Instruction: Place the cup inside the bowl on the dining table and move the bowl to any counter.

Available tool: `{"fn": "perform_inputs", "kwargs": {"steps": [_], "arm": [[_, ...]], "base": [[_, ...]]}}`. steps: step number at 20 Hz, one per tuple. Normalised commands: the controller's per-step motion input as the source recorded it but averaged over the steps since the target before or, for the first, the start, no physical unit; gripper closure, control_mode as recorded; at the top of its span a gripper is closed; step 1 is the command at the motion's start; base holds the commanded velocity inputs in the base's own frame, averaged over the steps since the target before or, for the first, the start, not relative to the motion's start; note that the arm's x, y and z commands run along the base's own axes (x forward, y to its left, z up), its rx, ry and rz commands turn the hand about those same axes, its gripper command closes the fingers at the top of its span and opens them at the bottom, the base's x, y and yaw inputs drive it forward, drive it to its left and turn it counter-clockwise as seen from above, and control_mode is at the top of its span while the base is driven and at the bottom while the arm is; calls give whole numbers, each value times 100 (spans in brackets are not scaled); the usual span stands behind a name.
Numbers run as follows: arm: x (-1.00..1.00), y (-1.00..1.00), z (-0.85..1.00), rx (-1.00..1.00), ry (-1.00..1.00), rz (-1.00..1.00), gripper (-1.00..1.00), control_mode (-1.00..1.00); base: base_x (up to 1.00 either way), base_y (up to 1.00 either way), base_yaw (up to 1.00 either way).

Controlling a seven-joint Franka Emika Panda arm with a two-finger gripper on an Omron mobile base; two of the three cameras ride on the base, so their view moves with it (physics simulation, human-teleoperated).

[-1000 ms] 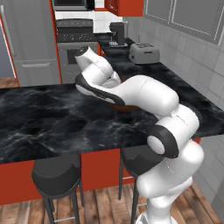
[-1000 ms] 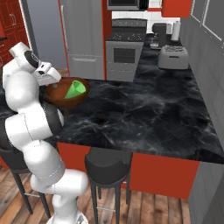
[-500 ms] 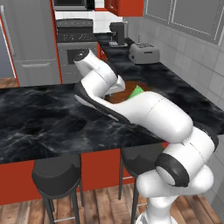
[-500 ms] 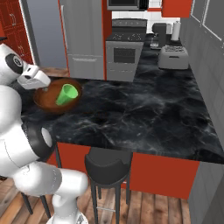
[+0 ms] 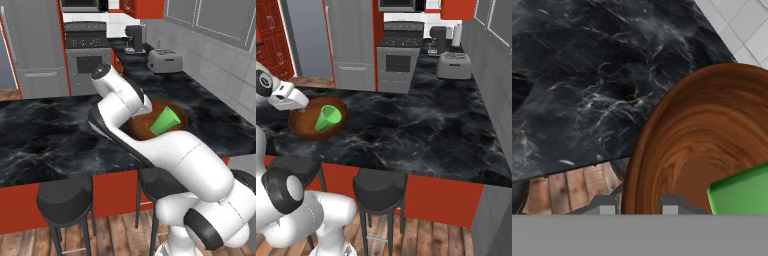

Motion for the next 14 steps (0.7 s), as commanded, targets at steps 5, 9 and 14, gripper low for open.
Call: {"fn": "perform_inputs", "kwargs": {"steps": [5,9,14], "arm": [[9,-48,0,0,0,5,100,-100],[5,-30,0,0,0,2,100,-100],[0,0,0,0,0,0,100,-100]], "base": [[0,0,0],[0,0,0],[0,0,0]]}}
